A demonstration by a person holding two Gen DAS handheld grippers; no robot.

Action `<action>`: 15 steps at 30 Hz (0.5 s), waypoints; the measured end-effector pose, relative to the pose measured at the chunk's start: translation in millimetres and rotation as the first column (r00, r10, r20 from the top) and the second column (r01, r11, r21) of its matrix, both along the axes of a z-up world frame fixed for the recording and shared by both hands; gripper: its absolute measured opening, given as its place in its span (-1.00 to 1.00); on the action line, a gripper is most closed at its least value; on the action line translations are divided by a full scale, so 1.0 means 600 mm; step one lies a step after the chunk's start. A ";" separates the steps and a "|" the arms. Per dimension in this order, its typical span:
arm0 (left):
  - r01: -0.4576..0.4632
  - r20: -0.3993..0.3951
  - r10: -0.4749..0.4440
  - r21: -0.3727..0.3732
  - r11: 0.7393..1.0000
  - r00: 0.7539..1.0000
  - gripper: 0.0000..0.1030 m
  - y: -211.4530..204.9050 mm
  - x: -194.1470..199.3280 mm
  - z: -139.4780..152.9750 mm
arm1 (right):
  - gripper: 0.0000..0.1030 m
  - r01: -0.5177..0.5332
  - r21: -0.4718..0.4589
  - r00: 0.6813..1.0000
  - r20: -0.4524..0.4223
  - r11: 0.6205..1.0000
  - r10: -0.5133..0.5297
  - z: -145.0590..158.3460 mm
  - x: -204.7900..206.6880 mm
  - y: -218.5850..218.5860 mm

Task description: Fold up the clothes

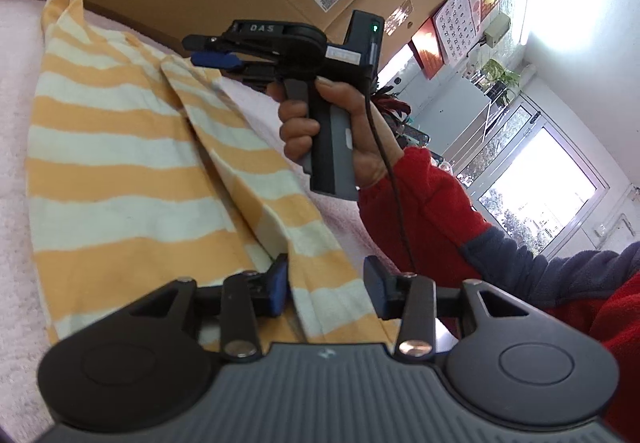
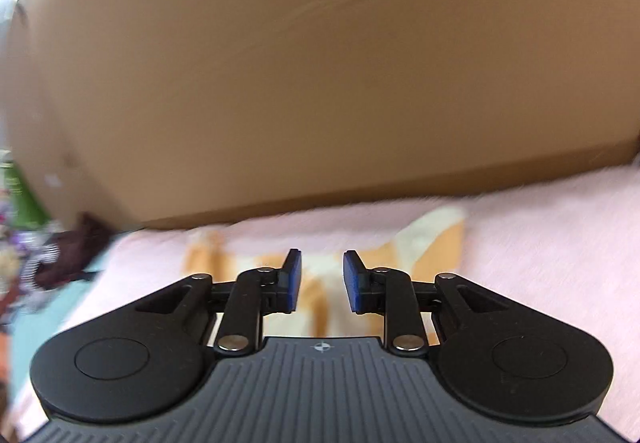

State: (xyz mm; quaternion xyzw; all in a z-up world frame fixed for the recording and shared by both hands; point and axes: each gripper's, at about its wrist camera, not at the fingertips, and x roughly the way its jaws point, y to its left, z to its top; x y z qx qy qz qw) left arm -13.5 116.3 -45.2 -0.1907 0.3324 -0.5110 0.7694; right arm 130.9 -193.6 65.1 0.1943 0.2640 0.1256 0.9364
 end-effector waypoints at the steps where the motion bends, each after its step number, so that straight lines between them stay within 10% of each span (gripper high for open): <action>1: 0.001 0.000 -0.001 0.001 1.000 1.000 -0.14 0.000 0.000 0.000 | -0.25 -0.008 0.041 1.000 0.000 0.999 0.008 -0.001 -0.010 -0.009; 12: -0.014 0.028 0.013 0.030 0.999 1.000 -0.12 -0.006 -0.003 0.002 | -0.38 -0.088 0.461 0.996 0.021 0.883 0.089 -0.014 -0.122 -0.105; 15: -0.002 0.038 0.001 0.035 0.999 0.999 -0.06 -0.010 -0.004 0.004 | -0.32 -0.134 0.388 0.988 -0.024 0.912 0.155 -0.028 -0.169 -0.073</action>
